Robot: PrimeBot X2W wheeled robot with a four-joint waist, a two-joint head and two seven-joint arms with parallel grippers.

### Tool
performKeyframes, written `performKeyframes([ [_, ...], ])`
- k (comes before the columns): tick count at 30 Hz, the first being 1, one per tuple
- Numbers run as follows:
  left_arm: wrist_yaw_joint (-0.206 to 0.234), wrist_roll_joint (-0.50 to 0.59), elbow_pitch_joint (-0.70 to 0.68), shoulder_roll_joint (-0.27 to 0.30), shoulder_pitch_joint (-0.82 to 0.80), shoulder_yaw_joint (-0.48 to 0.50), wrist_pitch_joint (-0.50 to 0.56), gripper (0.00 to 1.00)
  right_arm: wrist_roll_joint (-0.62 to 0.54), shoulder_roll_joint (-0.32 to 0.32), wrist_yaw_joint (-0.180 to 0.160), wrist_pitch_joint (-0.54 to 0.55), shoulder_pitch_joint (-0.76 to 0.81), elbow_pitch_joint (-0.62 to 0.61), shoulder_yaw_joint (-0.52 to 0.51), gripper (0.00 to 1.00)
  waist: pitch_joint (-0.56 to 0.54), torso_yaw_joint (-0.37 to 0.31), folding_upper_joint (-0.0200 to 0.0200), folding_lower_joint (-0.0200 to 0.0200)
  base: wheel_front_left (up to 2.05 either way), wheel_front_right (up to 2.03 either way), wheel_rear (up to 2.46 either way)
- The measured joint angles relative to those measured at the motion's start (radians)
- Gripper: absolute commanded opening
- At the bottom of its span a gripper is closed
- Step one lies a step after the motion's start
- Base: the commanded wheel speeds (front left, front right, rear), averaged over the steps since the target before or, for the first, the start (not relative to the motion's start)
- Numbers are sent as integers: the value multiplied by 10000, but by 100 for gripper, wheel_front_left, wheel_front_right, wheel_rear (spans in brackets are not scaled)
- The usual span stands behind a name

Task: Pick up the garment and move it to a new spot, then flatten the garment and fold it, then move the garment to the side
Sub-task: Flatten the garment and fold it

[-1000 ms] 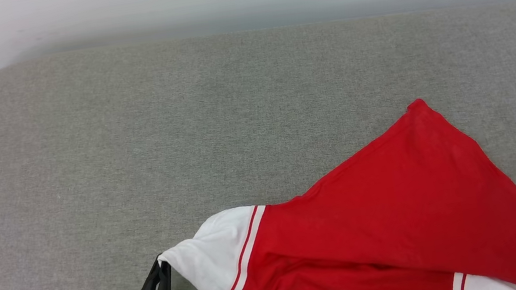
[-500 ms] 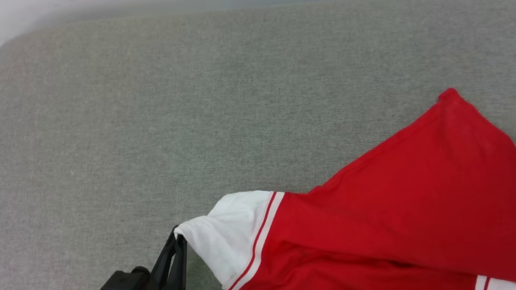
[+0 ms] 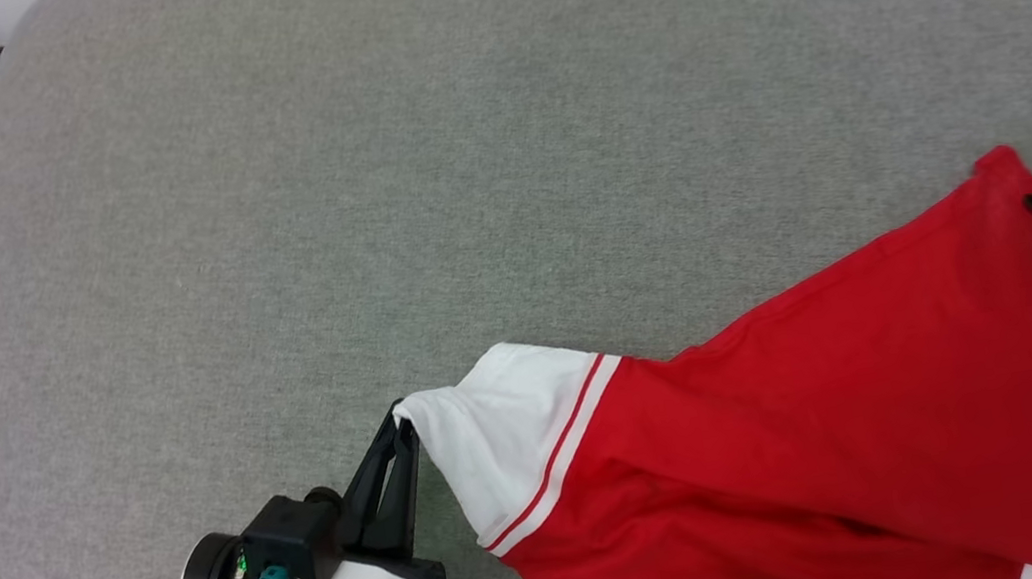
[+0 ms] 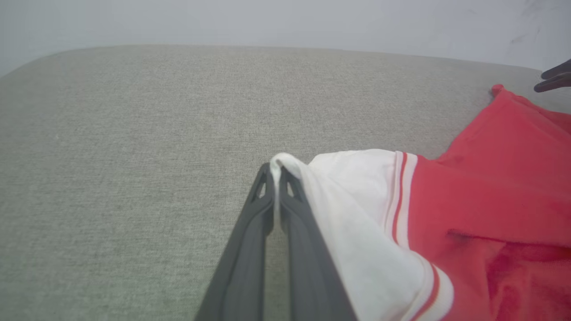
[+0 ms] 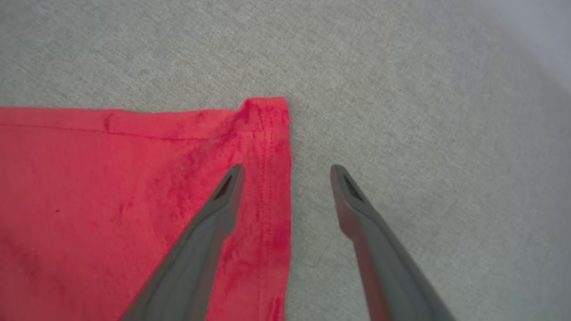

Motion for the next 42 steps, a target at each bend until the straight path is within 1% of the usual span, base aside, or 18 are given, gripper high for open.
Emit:
performKeyframes([
  [1, -8, 0, 35, -33, -73, -23, -29, 0, 0, 42, 0, -38, -111, 263, 134, 100, 76, 64, 0, -1, 0, 0, 0],
  [2, -58, -2, 150, -159, -224, -67, -88, 0, 19, 194, 0, -314, -382, 895, 533, 100, 293, 249, 0, 0, 0, 0, 0],
  [5, -119, -4, 286, -270, -346, -107, -157, 0, -33, 217, -2, -591, -486, 1360, 1135, 100, 453, 419, 0, 0, 0, 0, 0],
  [11, -173, -17, 497, -293, -428, -27, -224, 0, 387, 61, -25, -930, -627, 1998, 1847, 100, 515, 538, -1, -2, 0, 0, 0],
  [12, -173, -17, 516, -291, -428, -2, -238, 0, 479, 31, -35, -965, -653, 2031, 1950, 45, 503, 517, 0, -2, 0, 0, 0],
  [13, -173, -17, 531, -280, -427, 38, -247, 0, 512, 2, -33, -1114, -704, 2071, 2057, 0, 487, 484, 0, -2, 0, 0, 0],
  [16, -174, -15, 593, -259, -426, 96, -251, 0, 594, -6, -15, -1611, -773, 2153, 2380, 0, 394, 361, 0, -2, 0, 0, 0],
  [19, -186, -19, 656, -230, -422, 171, -261, 0, 880, 104, 6, -2416, -824, 2203, 2395, 0, 234, 227, 0, -1, 0, 0, 0],
  [26, -113, 21, 399, 73, -267, 537, -265, 0, 1080, 77, 6, -4418, -902, 1885, 2080, 0, -393, -59, 0, -1, 0, 0, 0],
  [30, 6, 86, -21, 318, -189, 792, -267, 0, 1225, 50, 4, -5212, -694, 1559, 1737, 0, -806, -280, 0, -1, 0, 0, 0],
  [35, 46, 255, -621, 763, -567, 1028, -211, 0, 1212, 27, 6, -5770, -339, 920, 1233, 0, -1223, -645, 0, -2, 0, 0, 0],
  [38, -12, 322, -1020, 1007, -1341, 1152, -25, 0, 1093, 111, 4, -5952, -330, 516, 786, 0, -1387, -879, 0, -2, 0, 0, 0],
  [42, -178, 384, -1373, 1258, -2623, 1277, 276, 0, 798, 410, 4, -6111, -493, 8, 63, 0, -1430, -1186, 0, -2, 0, 0, 0],
])
